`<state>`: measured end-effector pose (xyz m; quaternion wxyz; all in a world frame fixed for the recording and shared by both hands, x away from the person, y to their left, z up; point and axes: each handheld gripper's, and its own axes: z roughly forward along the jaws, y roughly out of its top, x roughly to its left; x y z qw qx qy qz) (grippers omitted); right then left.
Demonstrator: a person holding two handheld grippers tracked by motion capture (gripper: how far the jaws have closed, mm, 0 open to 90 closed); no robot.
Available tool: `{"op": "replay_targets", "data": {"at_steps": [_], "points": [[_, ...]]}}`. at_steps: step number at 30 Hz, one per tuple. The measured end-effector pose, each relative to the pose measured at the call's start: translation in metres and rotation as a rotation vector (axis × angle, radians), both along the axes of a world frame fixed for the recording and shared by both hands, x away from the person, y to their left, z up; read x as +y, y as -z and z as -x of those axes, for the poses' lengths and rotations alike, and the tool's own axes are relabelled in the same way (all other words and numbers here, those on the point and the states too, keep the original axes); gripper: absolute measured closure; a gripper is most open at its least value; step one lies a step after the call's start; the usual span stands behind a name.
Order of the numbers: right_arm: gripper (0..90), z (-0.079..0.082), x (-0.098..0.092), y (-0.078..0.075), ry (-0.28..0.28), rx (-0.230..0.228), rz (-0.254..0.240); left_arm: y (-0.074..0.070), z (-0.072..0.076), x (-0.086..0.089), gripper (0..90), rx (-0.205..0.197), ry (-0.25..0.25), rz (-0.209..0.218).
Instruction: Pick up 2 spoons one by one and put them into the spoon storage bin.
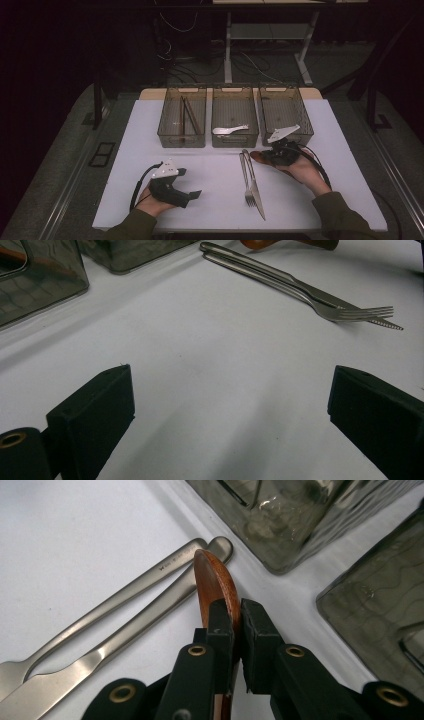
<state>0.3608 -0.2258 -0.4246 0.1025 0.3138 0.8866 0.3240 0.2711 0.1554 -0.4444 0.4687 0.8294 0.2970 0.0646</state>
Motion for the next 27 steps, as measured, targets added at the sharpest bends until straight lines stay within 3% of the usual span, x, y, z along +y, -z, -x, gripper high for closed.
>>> {"op": "replay_targets", "data": {"at_steps": [19, 27], "points": [[83.6, -0.001, -0.008, -0.015, 0.017, -0.006, -0.095, 0.0, 0.0, -0.001, 4.7, 0.003, 0.0, -0.002], [83.6, -0.003, -0.01, -0.025, 0.027, -0.02, -0.114, 0.001, 0.0, -0.001, 4.7, 0.004, 0.0, -0.002]]}}
